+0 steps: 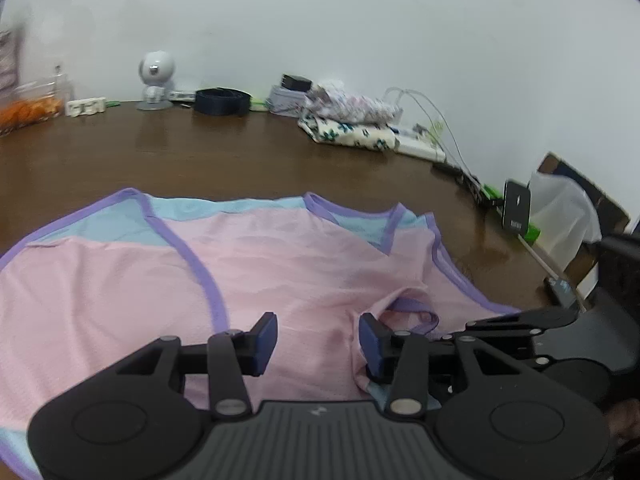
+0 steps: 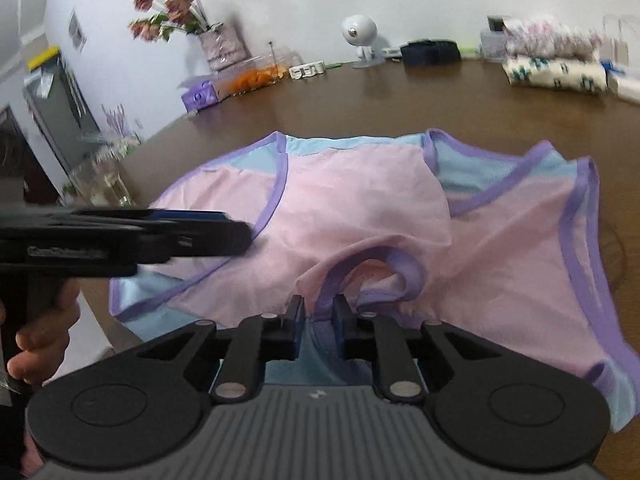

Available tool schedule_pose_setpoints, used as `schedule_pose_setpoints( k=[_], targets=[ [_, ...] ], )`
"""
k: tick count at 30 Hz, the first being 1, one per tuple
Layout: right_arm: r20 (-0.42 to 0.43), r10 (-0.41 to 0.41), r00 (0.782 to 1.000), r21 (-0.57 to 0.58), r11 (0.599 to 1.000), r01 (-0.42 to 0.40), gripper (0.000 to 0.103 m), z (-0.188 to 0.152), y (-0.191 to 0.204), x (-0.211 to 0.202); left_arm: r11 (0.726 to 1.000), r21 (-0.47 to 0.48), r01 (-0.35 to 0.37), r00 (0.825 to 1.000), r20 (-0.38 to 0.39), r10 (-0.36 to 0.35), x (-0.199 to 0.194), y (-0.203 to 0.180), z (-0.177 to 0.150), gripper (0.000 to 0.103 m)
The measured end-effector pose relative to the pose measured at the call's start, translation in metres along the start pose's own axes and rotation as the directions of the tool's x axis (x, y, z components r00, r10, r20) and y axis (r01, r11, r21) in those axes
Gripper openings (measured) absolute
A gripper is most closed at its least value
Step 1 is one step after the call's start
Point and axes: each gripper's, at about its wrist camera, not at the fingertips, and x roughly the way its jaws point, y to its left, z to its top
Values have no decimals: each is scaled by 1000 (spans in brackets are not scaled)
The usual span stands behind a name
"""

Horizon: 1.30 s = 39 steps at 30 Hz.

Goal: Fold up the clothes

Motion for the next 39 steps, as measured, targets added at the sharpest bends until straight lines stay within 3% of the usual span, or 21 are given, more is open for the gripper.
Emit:
schedule_pose_setpoints(
  k=[2, 4, 8, 11, 15, 20, 25, 30, 32, 34, 39],
  targets=[
    [8, -28, 1000, -29, 999, 28, 10, -3, 6, -1, 1000, -10, 2, 1000, -22, -3, 11, -1, -1, 42],
    [24, -64, 998, -77, 995, 66, 0, -7, 15, -5, 999, -8, -34, 999, -42, 34, 19, -1, -4, 41],
    [74, -109, 991, -100, 988, 117, 0, -5, 23, -35, 997, 17, -76, 996, -48, 77, 21, 0, -9, 35],
    [50, -133, 990, -61, 989, 136, 0, -6, 16, -39, 998, 12, -67, 997, -48, 68, 20, 3, -10, 36],
    [72, -58, 996, -1, 998, 58, 6, 3, 9, -25, 997, 19, -79, 996, -45, 80, 20, 1, -11, 37],
    [27, -117, 993, -1, 993, 117, 14, 10, 9, 10, 995, 28, -98, 994, -40, 99, 19, 0, -12, 34],
    [43, -123, 991, 1, 992, 123, 16, 6, 12, 16, 995, 4, -97, 994, -43, 97, 18, 7, -10, 34],
    [66, -162, 985, -84, 982, 167, 24, 1, 27, 20, 994, -45, -104, 994, -38, 102, 12, 17, -11, 33],
    [86, -181, 980, -129, 973, 191, 21, -2, 34, 22, 994, -55, -98, 995, -37, 96, 11, 18, -11, 34],
    [84, -172, 982, -129, 975, 182, 5, -1, 35, 22, 993, -50, -103, 994, -34, 101, 11, 17, -12, 34],
    [80, -146, 986, -39, 988, 149, 3, 4, 26, 5, 994, -45, -96, 995, -31, 95, 10, 17, -13, 34]
  ],
)
